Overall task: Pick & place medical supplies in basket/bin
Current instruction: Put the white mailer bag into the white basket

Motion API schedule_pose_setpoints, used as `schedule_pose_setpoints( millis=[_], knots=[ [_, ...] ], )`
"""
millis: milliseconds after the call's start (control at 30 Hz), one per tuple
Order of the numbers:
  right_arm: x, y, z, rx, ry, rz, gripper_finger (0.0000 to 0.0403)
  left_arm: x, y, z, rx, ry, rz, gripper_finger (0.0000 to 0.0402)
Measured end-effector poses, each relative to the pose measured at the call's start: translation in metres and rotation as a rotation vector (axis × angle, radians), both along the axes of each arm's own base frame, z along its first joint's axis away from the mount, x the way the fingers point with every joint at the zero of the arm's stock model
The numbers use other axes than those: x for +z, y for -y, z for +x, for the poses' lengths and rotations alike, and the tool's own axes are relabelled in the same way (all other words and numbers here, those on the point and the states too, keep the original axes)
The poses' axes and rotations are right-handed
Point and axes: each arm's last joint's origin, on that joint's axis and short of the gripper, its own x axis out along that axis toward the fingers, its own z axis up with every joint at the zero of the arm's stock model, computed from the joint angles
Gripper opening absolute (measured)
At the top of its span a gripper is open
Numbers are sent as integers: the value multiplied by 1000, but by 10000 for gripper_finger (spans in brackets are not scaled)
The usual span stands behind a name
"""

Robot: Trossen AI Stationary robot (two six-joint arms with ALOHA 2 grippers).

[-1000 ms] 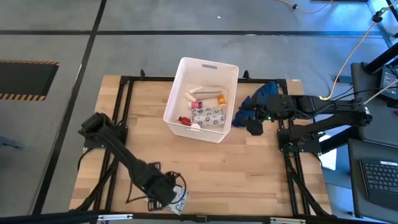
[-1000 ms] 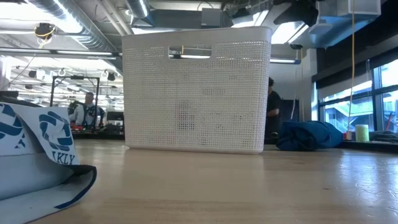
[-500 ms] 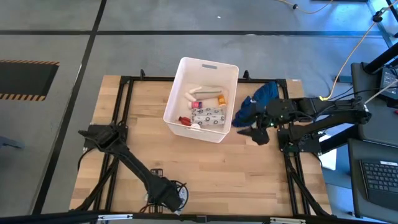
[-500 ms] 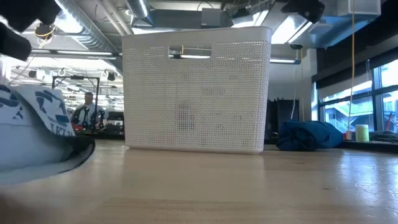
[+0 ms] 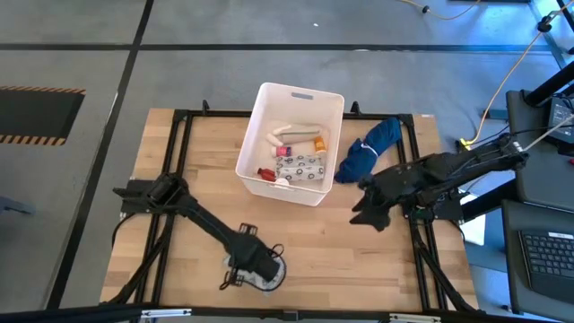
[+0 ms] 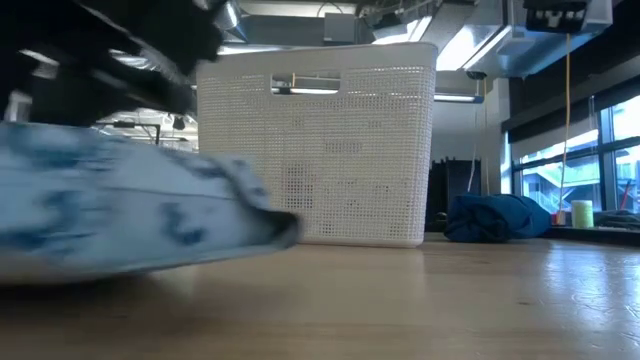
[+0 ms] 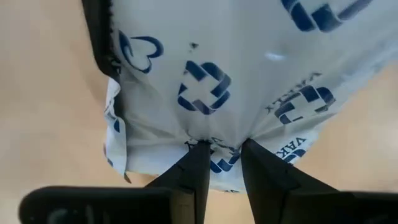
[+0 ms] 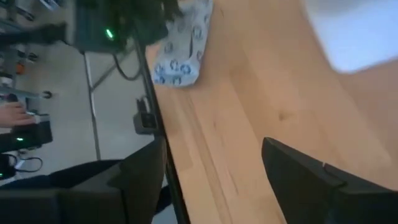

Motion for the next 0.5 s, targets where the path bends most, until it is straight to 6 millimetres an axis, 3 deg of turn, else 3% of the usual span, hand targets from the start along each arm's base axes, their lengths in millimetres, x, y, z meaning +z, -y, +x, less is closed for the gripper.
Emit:
schedule_pose_setpoints(
  millis=[200, 500],
  knots=[
    [-29, -19, 29, -9, -139, -1, 265, 6, -16, 16, -212, 91, 134, 71],
    [-62, -42, 80, -2, -103, 62, 265, 7, -16, 26, -629, 135, 217, 60]
  ],
)
